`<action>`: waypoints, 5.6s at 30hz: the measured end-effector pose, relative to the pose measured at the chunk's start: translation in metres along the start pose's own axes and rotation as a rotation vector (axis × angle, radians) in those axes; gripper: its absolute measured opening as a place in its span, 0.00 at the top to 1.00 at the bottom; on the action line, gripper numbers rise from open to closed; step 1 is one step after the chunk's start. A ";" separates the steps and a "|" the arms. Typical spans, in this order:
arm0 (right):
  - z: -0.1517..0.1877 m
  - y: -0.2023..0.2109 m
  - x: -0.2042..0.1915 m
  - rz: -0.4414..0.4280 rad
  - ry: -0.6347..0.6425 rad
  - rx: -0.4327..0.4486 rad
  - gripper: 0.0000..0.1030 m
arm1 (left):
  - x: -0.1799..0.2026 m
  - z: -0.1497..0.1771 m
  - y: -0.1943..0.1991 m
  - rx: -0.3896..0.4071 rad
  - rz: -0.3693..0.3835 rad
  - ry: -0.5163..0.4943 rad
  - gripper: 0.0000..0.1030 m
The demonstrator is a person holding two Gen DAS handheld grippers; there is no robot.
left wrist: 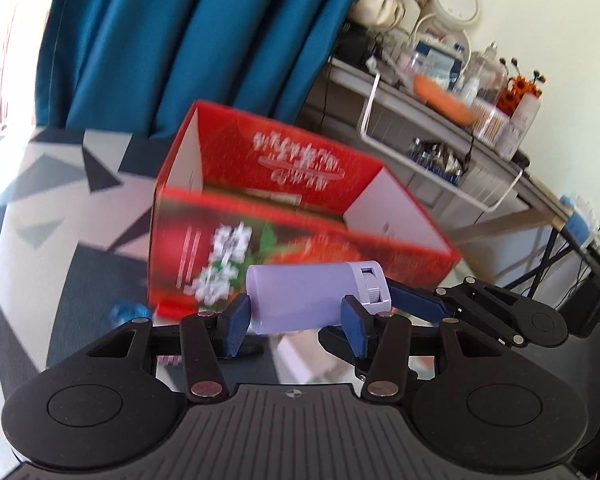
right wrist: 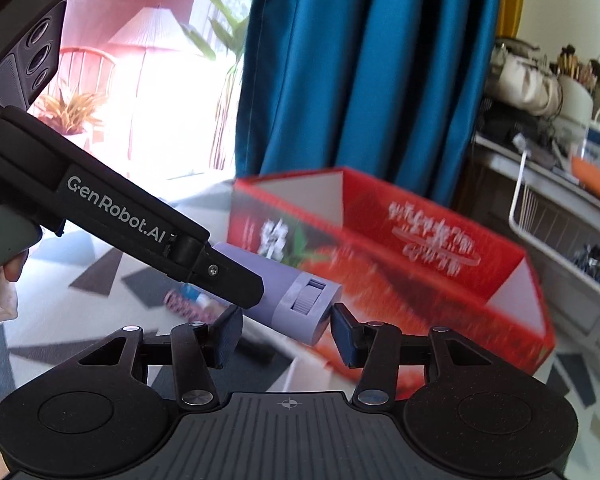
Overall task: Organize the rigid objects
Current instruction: 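Carry the USB stick into the red box and open the left tool, then move the left tool back out to the pink checkered pen, then close the left tool on the pink checkered pen and lift it, then lower the pen into the red box and open the left tool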
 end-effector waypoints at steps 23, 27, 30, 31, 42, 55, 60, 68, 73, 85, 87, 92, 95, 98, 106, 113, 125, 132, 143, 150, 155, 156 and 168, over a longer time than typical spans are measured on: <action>-0.058 -0.077 0.066 -0.127 -0.191 -0.067 0.54 | -0.020 -0.084 -0.043 -0.042 -0.070 -0.029 0.50; -0.056 -0.081 0.070 -0.149 -0.234 -0.075 0.53 | -0.022 -0.084 -0.045 -0.036 -0.067 -0.029 0.50; -0.054 -0.081 0.070 -0.149 -0.248 -0.061 0.53 | -0.023 -0.083 -0.045 -0.025 -0.052 -0.020 0.50; -0.054 -0.082 0.071 -0.152 -0.257 -0.059 0.53 | -0.023 -0.083 -0.046 -0.026 -0.050 -0.019 0.50; -0.053 -0.073 0.066 -0.156 -0.291 -0.022 0.54 | -0.019 -0.080 -0.034 0.004 -0.025 -0.060 0.48; -0.022 -0.025 0.036 -0.071 -0.261 0.128 0.51 | -0.053 -0.037 0.014 0.048 -0.044 -0.039 0.43; -0.008 -0.024 0.020 -0.078 -0.249 0.123 0.51 | -0.071 -0.007 0.015 0.003 -0.070 -0.026 0.44; 0.020 -0.056 -0.007 -0.142 -0.247 -0.009 0.56 | -0.099 0.025 0.002 -0.052 -0.095 0.044 0.45; 0.034 -0.076 -0.021 -0.190 -0.277 -0.098 0.60 | -0.108 0.034 -0.009 -0.076 -0.102 0.049 0.45; 0.046 -0.096 -0.019 -0.189 -0.341 -0.192 0.60 | -0.114 0.043 -0.030 -0.104 -0.085 0.079 0.48; 0.047 -0.095 -0.022 -0.197 -0.343 -0.193 0.60 | -0.112 0.043 -0.032 -0.103 -0.076 0.084 0.50; 0.047 -0.094 -0.019 -0.197 -0.347 -0.189 0.61 | -0.113 0.044 -0.040 -0.109 -0.087 0.091 0.50; 0.046 -0.096 -0.016 -0.196 -0.347 -0.190 0.62 | -0.113 0.046 -0.044 -0.114 -0.090 0.099 0.50; 0.045 -0.098 -0.017 -0.196 -0.343 -0.192 0.62 | -0.114 0.046 -0.047 -0.112 -0.092 0.107 0.50; 0.047 -0.096 -0.019 -0.191 -0.329 -0.194 0.65 | -0.112 0.048 -0.046 -0.116 -0.129 0.111 0.57; 0.052 -0.087 -0.025 -0.191 -0.312 -0.196 0.75 | -0.106 0.069 -0.030 -0.070 -0.171 0.188 0.57; 0.043 -0.059 -0.042 -0.140 -0.179 -0.135 0.80 | -0.100 0.076 -0.008 -0.028 -0.196 0.190 0.57; 0.024 -0.033 -0.026 -0.120 -0.198 -0.057 0.80 | -0.081 0.055 0.012 0.034 -0.159 0.168 0.57; -0.027 0.013 0.055 0.006 -0.300 0.121 0.78 | -0.010 -0.034 0.019 0.116 -0.090 -0.025 0.57; -0.020 0.009 0.109 0.081 -0.375 0.114 0.77 | 0.020 -0.061 -0.027 0.037 -0.005 -0.052 0.57; -0.003 0.003 0.128 0.116 -0.417 0.079 0.77 | 0.034 -0.073 -0.058 -0.008 0.015 -0.062 0.57; 0.000 0.001 0.132 0.122 -0.424 0.075 0.77 | 0.038 -0.075 -0.064 -0.018 0.018 -0.067 0.57; 0.025 -0.001 0.158 0.156 -0.477 0.061 0.72 | 0.056 -0.071 -0.101 -0.091 0.049 -0.095 0.57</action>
Point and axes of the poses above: each gripper's, at about its wrist camera, not at the fingertips, and y roughly against the way its jaws point, x to its right, z to its underside, the point moved 10 cm from there along -y, roughly the way its jaws point, and after that the axes turned 13 degrees about -x, right-handed, at the moved point
